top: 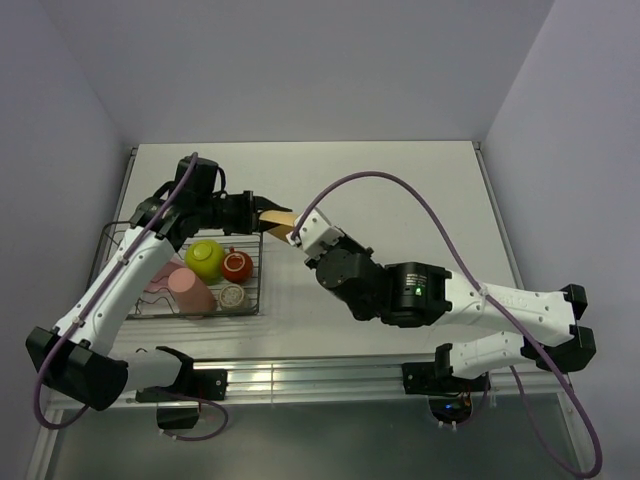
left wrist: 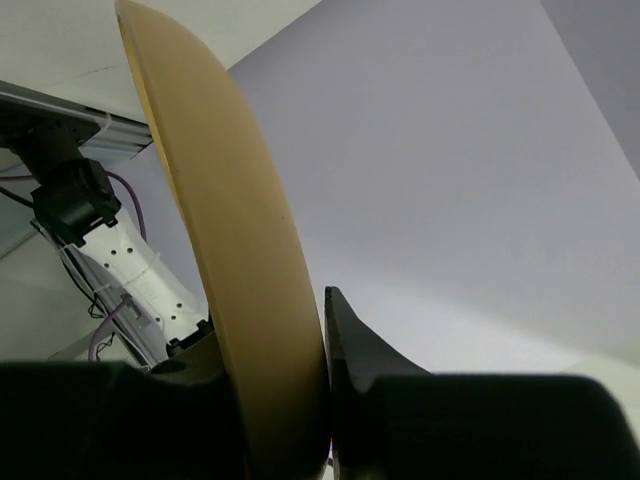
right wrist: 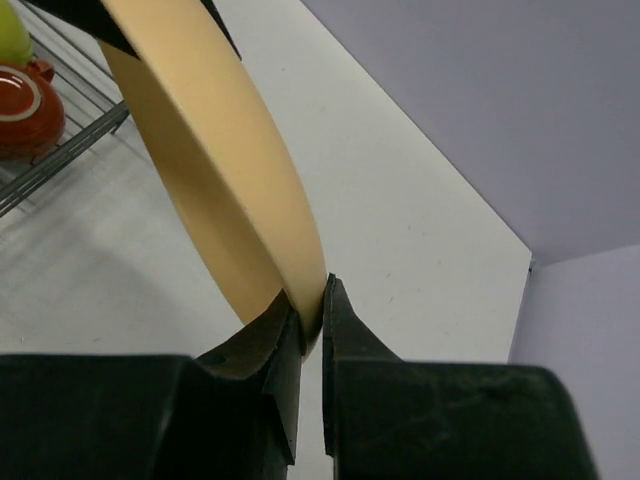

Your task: Load the mixed dishes into the dish rack

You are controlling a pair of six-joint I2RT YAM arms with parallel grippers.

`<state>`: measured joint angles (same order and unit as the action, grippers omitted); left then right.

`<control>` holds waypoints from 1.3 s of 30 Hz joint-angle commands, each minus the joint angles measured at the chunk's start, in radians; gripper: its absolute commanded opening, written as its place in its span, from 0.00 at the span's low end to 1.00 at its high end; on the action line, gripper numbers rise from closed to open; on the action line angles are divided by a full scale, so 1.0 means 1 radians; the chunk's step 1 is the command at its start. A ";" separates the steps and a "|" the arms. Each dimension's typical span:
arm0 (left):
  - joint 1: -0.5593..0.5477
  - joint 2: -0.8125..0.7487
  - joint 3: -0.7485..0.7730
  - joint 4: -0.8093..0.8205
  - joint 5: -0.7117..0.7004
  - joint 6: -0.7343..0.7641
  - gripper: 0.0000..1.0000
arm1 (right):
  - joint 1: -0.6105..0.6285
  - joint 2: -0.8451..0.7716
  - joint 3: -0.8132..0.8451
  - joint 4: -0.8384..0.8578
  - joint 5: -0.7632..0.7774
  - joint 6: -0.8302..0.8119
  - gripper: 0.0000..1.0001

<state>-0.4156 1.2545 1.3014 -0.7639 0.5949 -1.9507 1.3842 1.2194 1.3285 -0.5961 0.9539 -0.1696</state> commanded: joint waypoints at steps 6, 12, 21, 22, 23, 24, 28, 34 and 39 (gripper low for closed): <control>-0.022 0.003 0.030 0.149 0.091 0.168 0.00 | -0.088 -0.047 0.120 0.036 -0.299 0.151 0.73; -0.022 0.020 0.049 0.107 0.118 0.214 0.00 | -0.209 -0.109 0.100 0.033 -0.477 0.148 0.91; -0.022 -0.013 0.053 0.118 0.120 0.168 0.00 | -0.257 -0.048 0.141 0.035 -0.509 0.108 0.53; -0.022 -0.018 0.053 0.123 0.121 0.156 0.00 | -0.257 -0.038 0.147 0.036 -0.506 0.107 0.43; -0.022 -0.023 0.049 0.132 0.123 0.147 0.00 | -0.257 -0.031 0.153 0.039 -0.498 0.105 0.32; -0.022 -0.029 0.044 0.144 0.121 0.139 0.00 | -0.257 -0.015 0.164 0.047 -0.488 0.104 0.13; -0.022 -0.066 0.007 0.158 0.124 0.108 0.00 | -0.257 0.015 0.201 0.050 -0.465 0.088 0.00; -0.003 -0.080 -0.025 0.146 0.149 0.139 0.40 | -0.257 0.026 0.222 0.071 -0.468 0.082 0.00; 0.087 -0.012 0.160 -0.110 0.126 0.341 0.63 | -0.255 0.035 0.222 0.062 -0.465 0.084 0.00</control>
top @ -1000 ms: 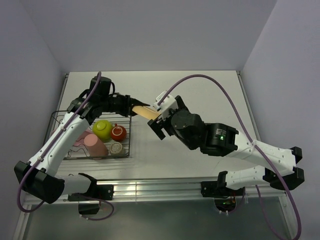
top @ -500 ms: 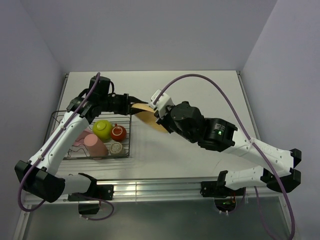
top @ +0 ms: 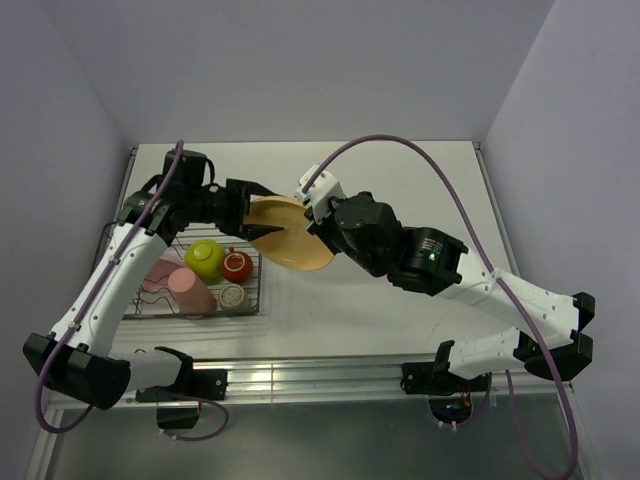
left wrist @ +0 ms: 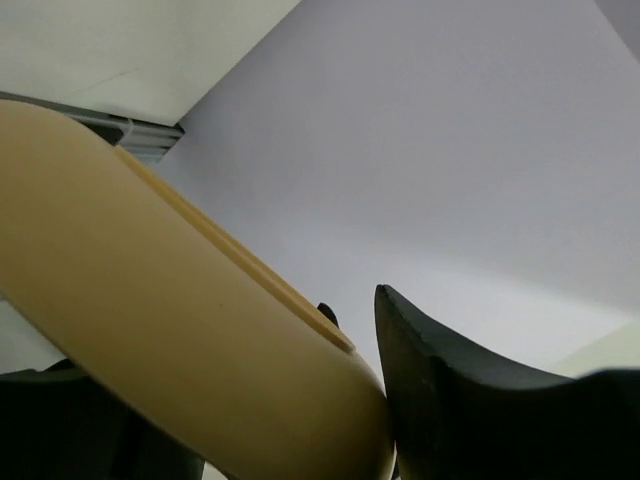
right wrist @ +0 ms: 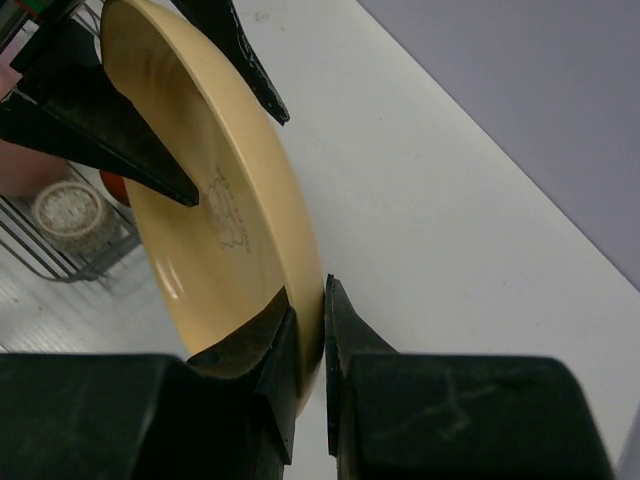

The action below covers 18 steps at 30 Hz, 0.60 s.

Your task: Load the mixed dishes into the dish rack

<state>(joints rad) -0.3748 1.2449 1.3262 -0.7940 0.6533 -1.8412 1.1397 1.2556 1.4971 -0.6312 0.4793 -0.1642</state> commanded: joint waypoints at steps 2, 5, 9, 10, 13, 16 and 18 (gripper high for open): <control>0.086 0.048 0.274 -0.240 0.017 0.365 0.65 | -0.011 -0.001 0.051 0.097 0.012 0.077 0.00; 0.151 0.120 0.451 -0.400 -0.056 0.512 0.71 | -0.011 0.002 0.048 0.105 0.007 0.074 0.00; 0.201 0.139 0.485 -0.476 -0.090 0.568 0.72 | -0.011 0.027 0.058 0.117 0.001 0.068 0.00; 0.203 0.125 0.473 -0.469 -0.089 0.566 0.72 | -0.011 0.033 0.061 0.122 0.005 0.065 0.00; 0.205 0.093 0.383 -0.435 -0.057 0.553 0.72 | -0.011 0.056 0.075 0.133 0.008 0.049 0.00; 0.208 0.083 0.395 -0.454 -0.086 0.571 0.72 | -0.011 0.082 0.091 0.136 0.015 0.034 0.00; 0.209 0.085 0.393 -0.461 -0.075 0.577 0.72 | -0.011 0.091 0.100 0.145 0.012 0.028 0.00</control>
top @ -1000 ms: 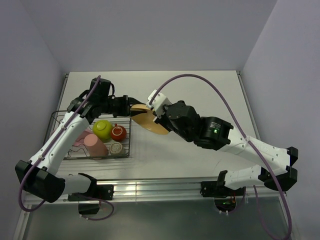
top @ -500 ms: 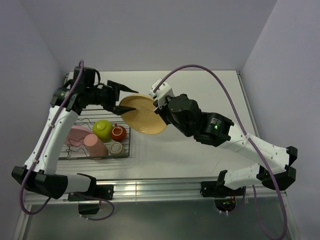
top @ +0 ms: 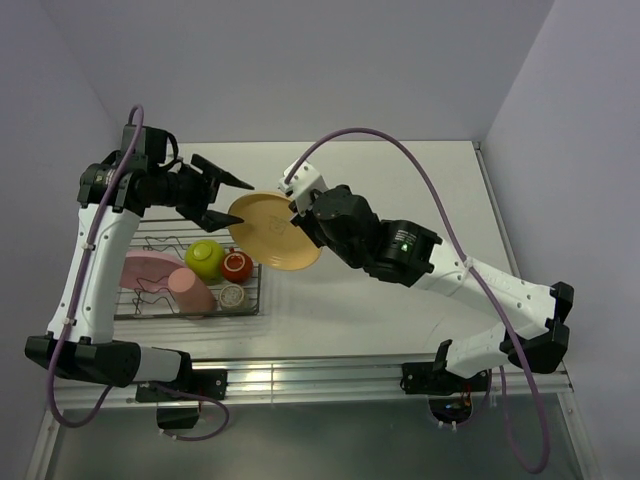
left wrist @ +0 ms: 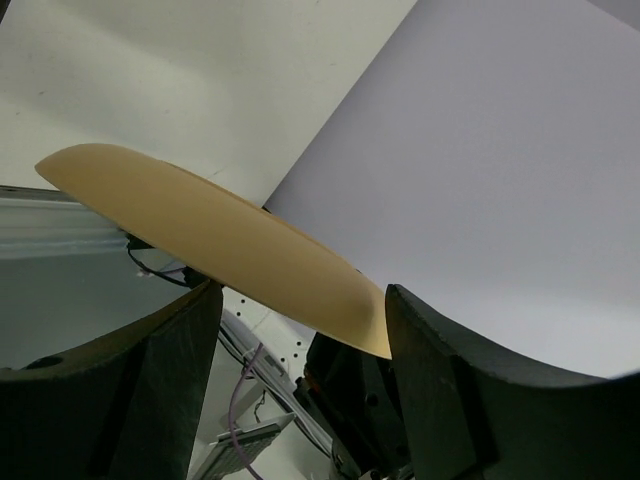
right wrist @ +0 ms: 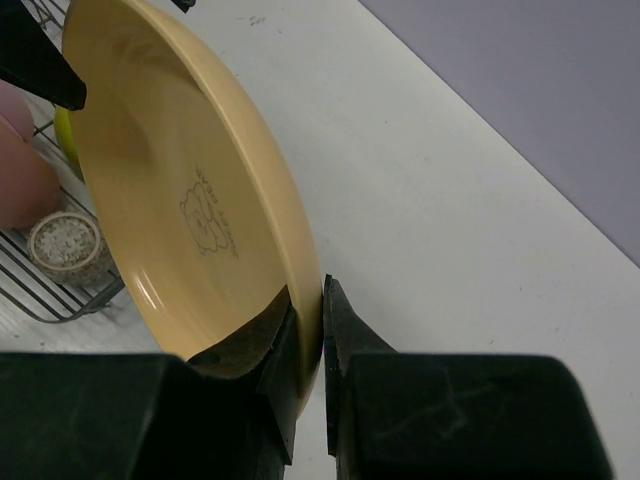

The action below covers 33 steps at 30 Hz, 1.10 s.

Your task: Load the mixed dishes into the dish rack

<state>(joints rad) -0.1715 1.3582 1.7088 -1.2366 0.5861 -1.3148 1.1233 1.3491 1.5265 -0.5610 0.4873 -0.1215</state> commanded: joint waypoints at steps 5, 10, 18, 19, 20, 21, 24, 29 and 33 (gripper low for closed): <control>0.006 -0.033 -0.018 -0.014 0.012 0.043 0.71 | 0.010 0.013 0.089 0.090 0.000 -0.035 0.00; 0.006 -0.071 -0.136 0.038 0.030 -0.010 0.71 | 0.065 0.021 0.095 0.138 0.053 -0.118 0.00; 0.004 -0.123 -0.248 0.195 0.084 -0.162 0.67 | 0.148 0.082 0.150 0.181 0.099 -0.196 0.00; 0.004 -0.123 -0.250 0.206 0.086 -0.169 0.63 | 0.162 0.094 0.159 0.182 0.099 -0.198 0.00; 0.004 -0.123 -0.252 0.215 0.102 -0.181 0.59 | 0.170 0.099 0.164 0.185 0.100 -0.202 0.00; 0.004 -0.125 -0.258 0.230 0.112 -0.187 0.53 | 0.174 0.104 0.167 0.187 0.102 -0.202 0.00; 0.004 -0.137 -0.287 0.285 0.132 -0.216 0.14 | 0.187 0.107 0.164 0.200 0.097 -0.191 0.00; 0.006 -0.156 -0.307 0.319 0.126 -0.206 0.00 | 0.187 0.102 0.164 0.185 0.100 -0.149 0.05; 0.027 -0.172 -0.287 0.307 0.104 -0.111 0.00 | 0.178 0.096 0.190 0.136 0.120 -0.067 0.66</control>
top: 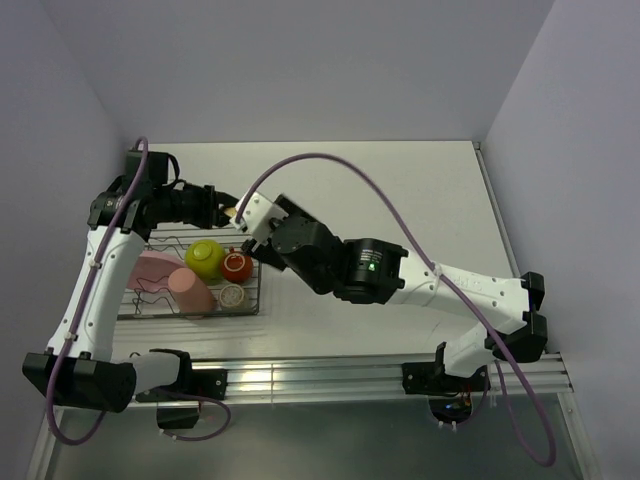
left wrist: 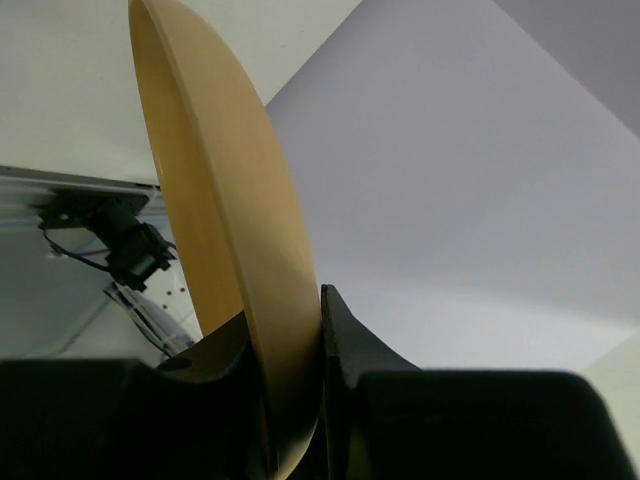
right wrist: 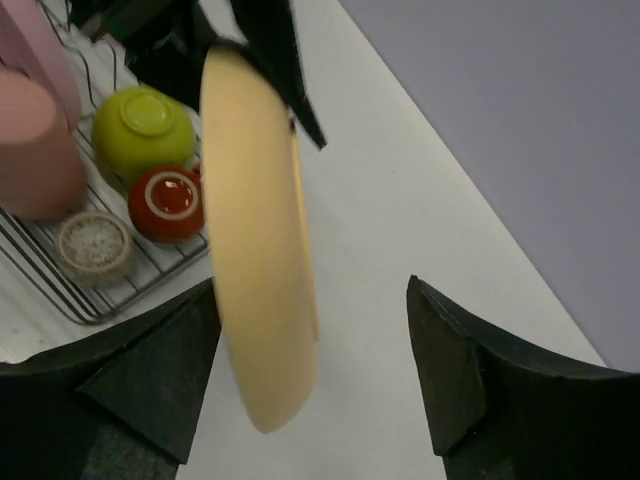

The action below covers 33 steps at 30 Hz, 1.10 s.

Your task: Load the mixed dishes into the dish rack

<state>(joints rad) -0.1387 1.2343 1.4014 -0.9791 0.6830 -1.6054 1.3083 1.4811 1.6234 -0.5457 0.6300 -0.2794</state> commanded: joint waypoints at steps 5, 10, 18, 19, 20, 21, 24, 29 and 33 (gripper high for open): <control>0.065 -0.062 0.108 0.023 -0.062 0.266 0.00 | -0.038 -0.122 0.075 0.063 -0.001 0.219 1.00; 0.134 -0.041 0.287 -0.098 -0.151 0.363 0.00 | -0.090 -0.237 0.064 -0.014 0.020 0.322 1.00; 0.209 -0.104 0.519 -0.398 -0.362 0.463 0.00 | -0.274 -0.354 -0.057 -0.128 -0.068 0.460 1.00; 0.209 -0.125 0.501 -0.398 -0.376 0.454 0.00 | -0.293 -0.370 -0.088 -0.132 -0.088 0.474 1.00; 0.209 -0.175 0.478 -0.398 -0.382 0.415 0.00 | -0.322 -0.380 -0.102 -0.132 -0.119 0.476 1.00; 0.209 -0.197 0.432 -0.398 -0.388 0.400 0.00 | -0.333 -0.386 -0.115 -0.134 -0.131 0.479 1.00; 0.209 -0.262 0.384 -0.400 -0.413 0.352 0.00 | -0.351 -0.397 -0.146 -0.146 -0.159 0.482 1.00; 0.208 -0.389 0.320 -0.398 -0.535 0.205 0.00 | -0.380 -0.418 -0.198 -0.145 -0.193 0.468 1.00; 0.194 -0.522 0.178 -0.398 -0.608 0.023 0.00 | -0.402 -0.439 -0.230 -0.145 -0.222 0.462 1.00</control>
<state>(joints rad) 0.0643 0.7822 1.6447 -1.3643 0.1654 -1.4128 0.9199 1.0840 1.4048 -0.6991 0.4423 0.1787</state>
